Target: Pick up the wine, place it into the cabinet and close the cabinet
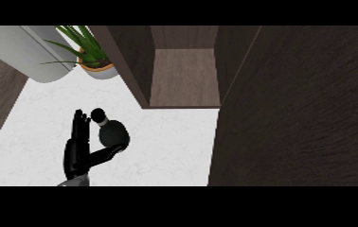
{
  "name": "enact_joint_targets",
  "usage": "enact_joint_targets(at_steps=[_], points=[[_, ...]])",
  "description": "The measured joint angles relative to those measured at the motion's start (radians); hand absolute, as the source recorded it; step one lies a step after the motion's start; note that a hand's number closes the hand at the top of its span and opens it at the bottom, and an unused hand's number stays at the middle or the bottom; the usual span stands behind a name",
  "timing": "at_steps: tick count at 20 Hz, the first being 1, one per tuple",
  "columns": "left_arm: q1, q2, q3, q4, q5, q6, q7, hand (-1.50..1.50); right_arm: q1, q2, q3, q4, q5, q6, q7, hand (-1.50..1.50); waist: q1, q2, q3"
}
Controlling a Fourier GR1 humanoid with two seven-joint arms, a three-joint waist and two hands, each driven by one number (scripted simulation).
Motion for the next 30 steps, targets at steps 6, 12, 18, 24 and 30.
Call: enact_joint_targets(at_steps=[6, 12, 18, 24, 30], points=[[-0.065, -0.013, 0.044, 0.144, 0.060, -0.097, -0.063, 1.50, 0.007, 0.011, 0.025, 0.002, -0.001, -0.001, -0.005, -1.50, -0.003, 0.001, -0.001], [-0.126, -0.003, 0.044, 0.272, 0.039, -0.145, -0.164, 1.50, -0.019, 0.005, 0.021, 0.004, -0.001, -0.018, 0.008, -1.50, 0.000, -0.001, 0.005], [-0.164, 0.025, 0.044, 0.358, 0.016, -0.179, -0.249, 1.50, -0.017, 0.014, 0.040, 0.002, 0.001, -0.029, 0.011, -1.50, -0.001, -0.002, 0.005], [-0.134, 0.084, 0.056, 0.394, 0.038, -0.333, -0.320, 1.50, -0.004, 0.006, 0.026, 0.002, -0.002, -0.022, 0.004, -1.50, -0.002, -0.002, 0.002], [-0.069, 0.084, 0.031, 0.288, 0.060, -0.398, -0.286, 1.50, -0.020, 0.013, 0.049, 0.004, 0.003, -0.040, 0.016, -1.50, 0.006, -0.001, 0.000]])
